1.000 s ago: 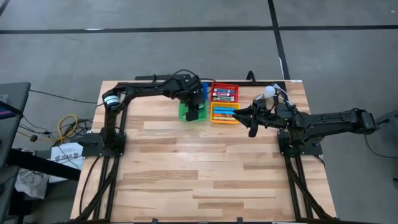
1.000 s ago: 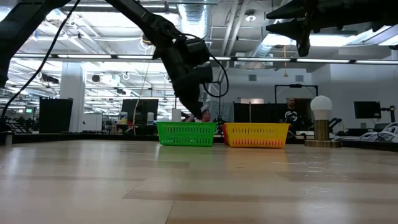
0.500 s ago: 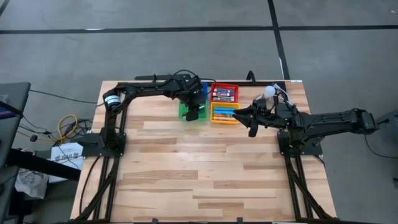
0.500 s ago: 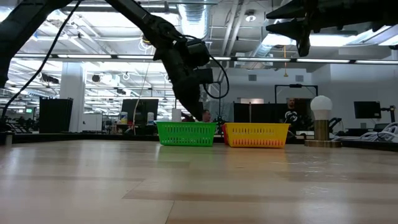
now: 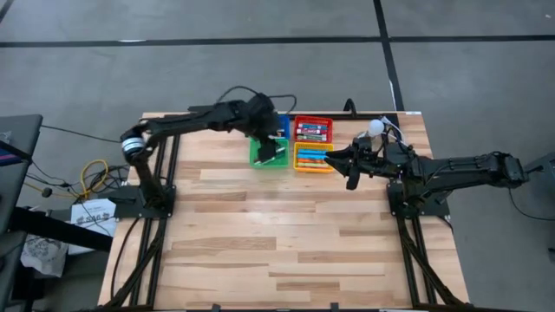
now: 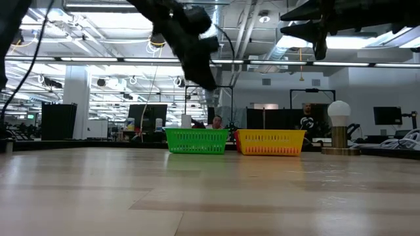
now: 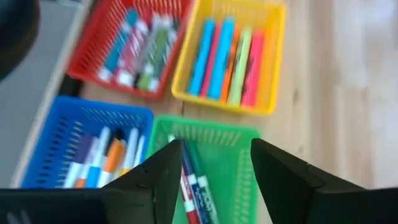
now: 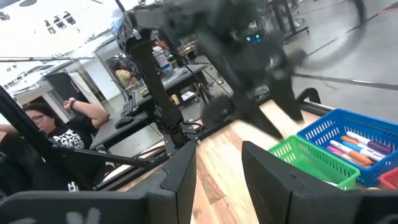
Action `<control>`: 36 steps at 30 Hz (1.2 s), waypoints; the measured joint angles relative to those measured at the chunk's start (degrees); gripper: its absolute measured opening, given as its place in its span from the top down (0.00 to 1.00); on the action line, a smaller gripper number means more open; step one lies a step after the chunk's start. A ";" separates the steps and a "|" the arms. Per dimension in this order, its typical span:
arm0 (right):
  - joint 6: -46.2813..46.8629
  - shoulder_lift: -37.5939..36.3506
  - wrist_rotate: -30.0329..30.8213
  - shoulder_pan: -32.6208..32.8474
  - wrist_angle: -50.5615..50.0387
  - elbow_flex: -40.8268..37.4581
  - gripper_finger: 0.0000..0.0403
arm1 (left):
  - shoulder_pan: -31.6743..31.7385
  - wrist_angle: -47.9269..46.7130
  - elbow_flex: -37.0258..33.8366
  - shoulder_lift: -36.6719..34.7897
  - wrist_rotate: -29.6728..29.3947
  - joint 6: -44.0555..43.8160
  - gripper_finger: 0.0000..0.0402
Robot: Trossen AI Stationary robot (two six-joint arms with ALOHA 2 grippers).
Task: Pick & Place Markers
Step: Return to home position
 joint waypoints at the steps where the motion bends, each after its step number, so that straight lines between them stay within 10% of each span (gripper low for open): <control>1: 0.00 0.00 -0.02 0.00 -0.02 0.00 0.71 | -0.05 -0.02 0.00 -1.69 0.02 -0.89 0.53; 17: 4.11 0.00 -0.39 0.20 -0.06 0.00 0.71 | -3.04 1.73 -3.11 -30.10 3.99 -12.75 0.52; 27: 4.02 0.00 -0.55 0.22 2.42 0.00 0.71 | -11.54 15.63 -21.04 -45.43 6.43 -22.57 0.52; 36: 2.54 0.02 -0.40 1.81 2.46 0.00 0.71 | -23.01 30.04 -38.21 -57.31 -3.77 -26.75 0.52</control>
